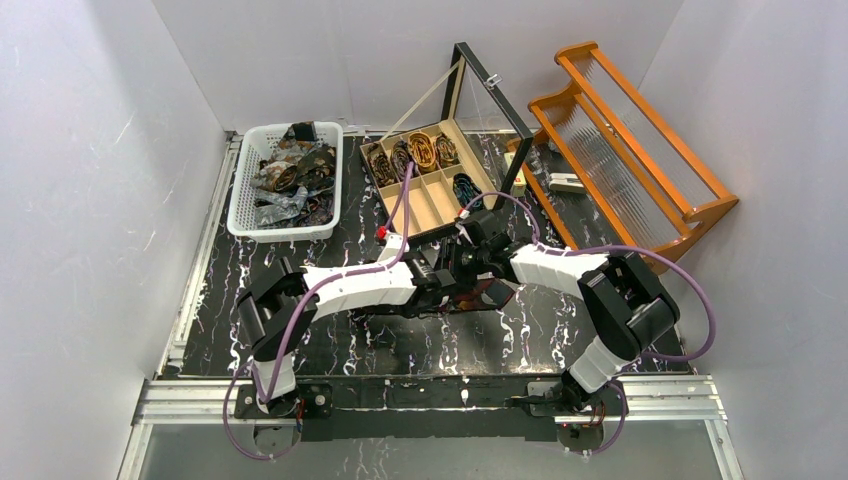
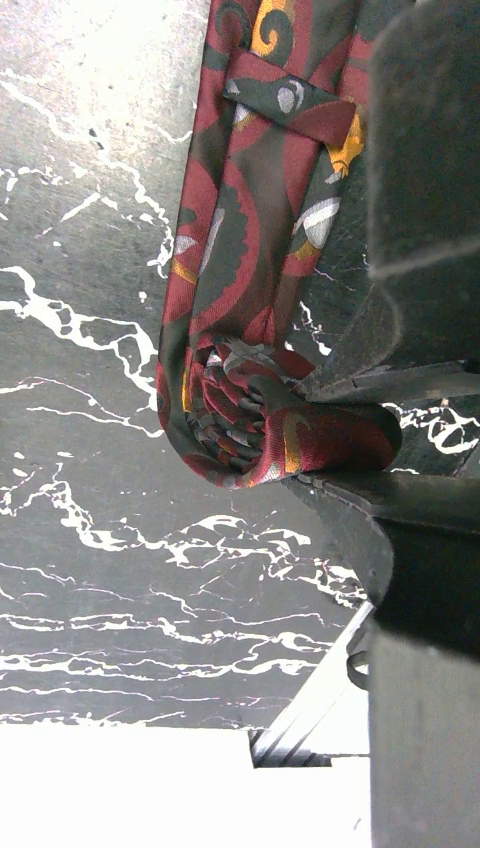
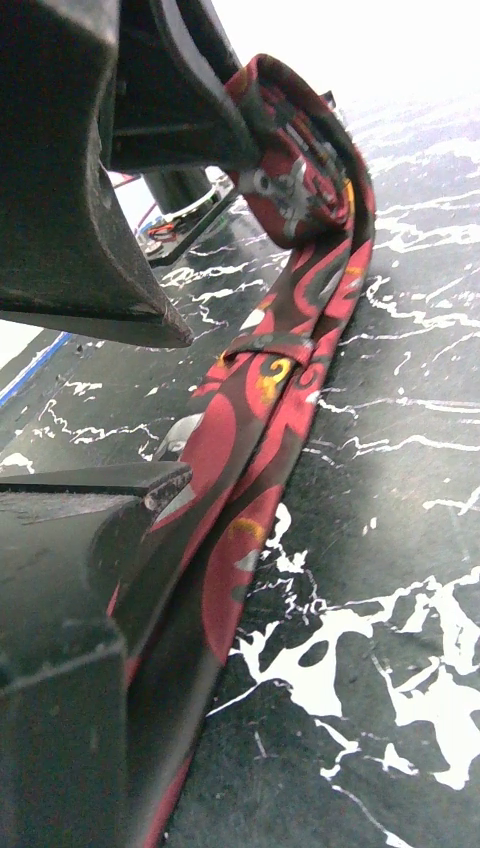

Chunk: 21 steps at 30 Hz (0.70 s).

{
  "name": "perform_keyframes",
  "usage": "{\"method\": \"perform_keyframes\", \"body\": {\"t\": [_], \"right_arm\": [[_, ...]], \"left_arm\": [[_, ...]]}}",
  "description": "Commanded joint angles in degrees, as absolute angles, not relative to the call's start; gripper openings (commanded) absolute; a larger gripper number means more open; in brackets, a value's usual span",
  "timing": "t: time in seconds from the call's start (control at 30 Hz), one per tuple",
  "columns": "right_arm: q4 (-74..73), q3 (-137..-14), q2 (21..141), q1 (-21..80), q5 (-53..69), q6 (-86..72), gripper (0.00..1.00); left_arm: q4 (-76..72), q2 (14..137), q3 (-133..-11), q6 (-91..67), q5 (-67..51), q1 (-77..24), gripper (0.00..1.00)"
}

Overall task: Roll the ties
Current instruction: Roll the tie at the center of the board.

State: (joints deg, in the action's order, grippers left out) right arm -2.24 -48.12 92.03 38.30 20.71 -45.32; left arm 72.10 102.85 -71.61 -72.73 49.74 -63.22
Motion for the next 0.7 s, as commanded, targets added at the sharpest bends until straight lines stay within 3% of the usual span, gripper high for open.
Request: {"method": "perform_keyframes", "body": {"t": [0.0,0.43,0.67], "right_arm": [[-1.02,-46.57,91.28,38.14,22.04,-45.20,0.54],[-4.31,-46.78,88.71,36.74,17.26,-44.21,0.63],[-4.32,-46.14,88.40,35.17,18.12,-43.87,0.64]], "left_arm": [[72.64,103.84,-71.25,-74.34,55.14,-63.37,0.18],[66.72,109.42,-73.59,-67.92,52.45,-63.68,0.23],[60.84,109.09,-76.41,-61.80,46.91,-64.07,0.51]]}}
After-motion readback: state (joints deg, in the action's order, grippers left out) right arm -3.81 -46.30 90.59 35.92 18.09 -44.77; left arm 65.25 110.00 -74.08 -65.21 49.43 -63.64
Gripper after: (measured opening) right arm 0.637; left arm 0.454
